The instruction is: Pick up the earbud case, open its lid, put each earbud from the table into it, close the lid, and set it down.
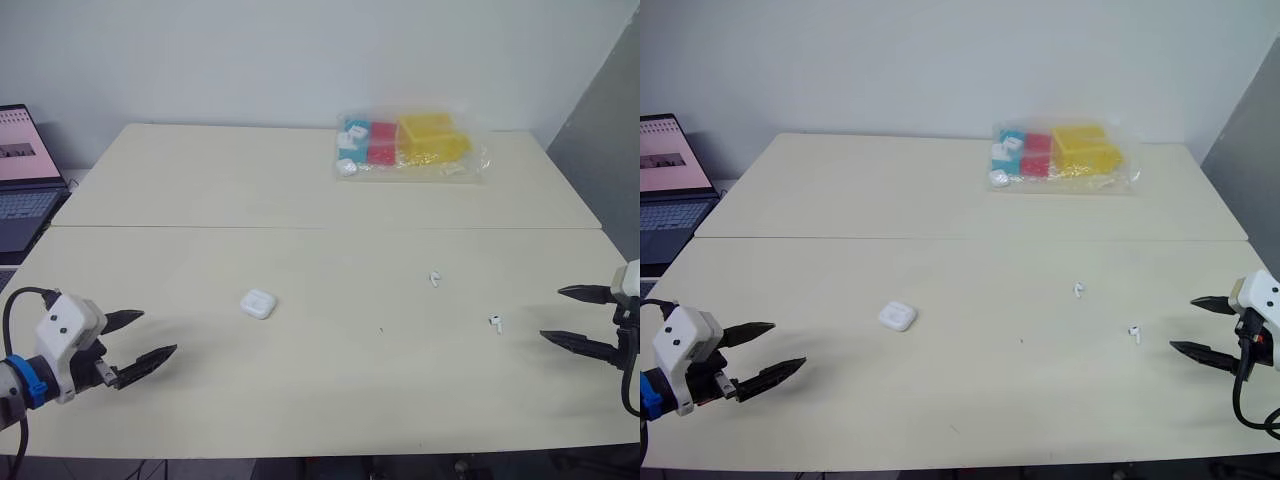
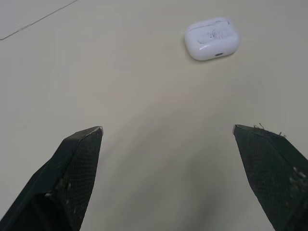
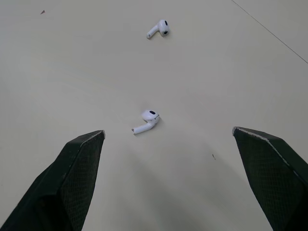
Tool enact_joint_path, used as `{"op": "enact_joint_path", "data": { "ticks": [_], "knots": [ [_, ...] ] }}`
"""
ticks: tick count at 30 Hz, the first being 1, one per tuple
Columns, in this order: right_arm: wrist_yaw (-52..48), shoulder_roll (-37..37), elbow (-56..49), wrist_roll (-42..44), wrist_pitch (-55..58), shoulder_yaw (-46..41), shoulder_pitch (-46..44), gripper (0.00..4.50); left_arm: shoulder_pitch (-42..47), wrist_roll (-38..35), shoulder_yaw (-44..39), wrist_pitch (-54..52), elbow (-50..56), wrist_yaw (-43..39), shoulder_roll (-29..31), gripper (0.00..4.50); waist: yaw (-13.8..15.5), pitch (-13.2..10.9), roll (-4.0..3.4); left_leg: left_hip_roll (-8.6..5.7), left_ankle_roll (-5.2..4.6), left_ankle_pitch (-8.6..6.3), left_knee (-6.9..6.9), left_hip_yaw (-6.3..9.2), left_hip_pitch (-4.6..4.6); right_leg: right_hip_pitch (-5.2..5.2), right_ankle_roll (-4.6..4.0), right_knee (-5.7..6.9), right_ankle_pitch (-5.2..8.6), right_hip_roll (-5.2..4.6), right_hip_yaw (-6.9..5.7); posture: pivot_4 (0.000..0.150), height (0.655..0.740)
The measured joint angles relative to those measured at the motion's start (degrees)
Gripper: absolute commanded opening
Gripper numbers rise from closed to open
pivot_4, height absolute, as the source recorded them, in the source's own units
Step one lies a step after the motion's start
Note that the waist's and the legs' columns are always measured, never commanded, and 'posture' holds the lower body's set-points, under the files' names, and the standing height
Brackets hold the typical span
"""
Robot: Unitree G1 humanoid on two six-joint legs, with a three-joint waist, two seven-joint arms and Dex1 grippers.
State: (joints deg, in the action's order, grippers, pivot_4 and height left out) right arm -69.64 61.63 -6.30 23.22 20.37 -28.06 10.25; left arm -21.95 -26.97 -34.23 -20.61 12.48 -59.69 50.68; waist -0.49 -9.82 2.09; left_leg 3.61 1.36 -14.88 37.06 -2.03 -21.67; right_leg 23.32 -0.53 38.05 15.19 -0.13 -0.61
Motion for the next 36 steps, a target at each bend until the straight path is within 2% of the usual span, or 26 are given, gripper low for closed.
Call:
{"op": "enact_joint_path", "data": {
  "ticks": [2, 6, 11, 19, 36],
  "knots": [
    [-0.1, 0.01, 0.0, 0.01, -0.06, -0.01, -0.02, 4.46, -0.05, 0.05, 0.0, -0.5, 0.54, 0.55, -0.22, 4.5, 0.04, 0.0, 0.0, 0.0, 0.0, 0.0, 0.01, 0.0, 0.0, 0.0, 0.01, 0.0, 0.0, 0.0, 0.01, 0.15, 0.74],
    [-0.42, 0.04, -0.3, 0.7, -0.37, -0.18, -0.8, 4.46, 1.05, 0.05, 2.01, -4.04, 7.05, 7.74, -5.66, 4.5, 0.12, 0.02, -0.04, 0.02, 0.0, 0.0, 0.03, 0.02, 0.0, -0.02, 0.08, 0.0, -0.05, -0.04, 0.1, 0.15, 0.74],
    [-0.43, 0.31, -8.86, 5.68, 4.47, 0.25, -4.56, 4.46, 4.97, -0.12, 10.96, -13.59, 15.87, 18.15, -10.57, 4.5, 0.15, 0.02, -0.04, -0.02, 0.0, 0.0, 0.09, 0.1, 0.03, -0.04, 0.14, 0.09, -0.1, 0.03, 0.13, 0.15, 0.74],
    [2.18, 0.47, -20.41, 14.02, 13.19, 8.04, -14.39, 4.46, 12.71, 3.88, 22.05, -17.26, 16.96, 28.32, -16.07, 4.5, 0.19, 0.02, -0.04, -0.08, 0.0, 0.0, 0.08, 0.13, 0.06, -0.06, 0.12, 0.07, -0.09, 0.12, 0.14, 0.15, 0.74],
    [2.41, 0.53, -24.67, 18.12, 17.43, 15.41, -22.78, 4.46, 21.38, 7.04, 28.91, -20.21, 8.67, 30.53, -17.8, 4.5, 0.46, 0.05, -0.1, -0.08, 0.0, 0.0, 0.1, 0.16, -0.02, -0.04, 0.08, 0.07, -0.07, 0.1, 0.06, 0.15, 0.74]
  ]
}}
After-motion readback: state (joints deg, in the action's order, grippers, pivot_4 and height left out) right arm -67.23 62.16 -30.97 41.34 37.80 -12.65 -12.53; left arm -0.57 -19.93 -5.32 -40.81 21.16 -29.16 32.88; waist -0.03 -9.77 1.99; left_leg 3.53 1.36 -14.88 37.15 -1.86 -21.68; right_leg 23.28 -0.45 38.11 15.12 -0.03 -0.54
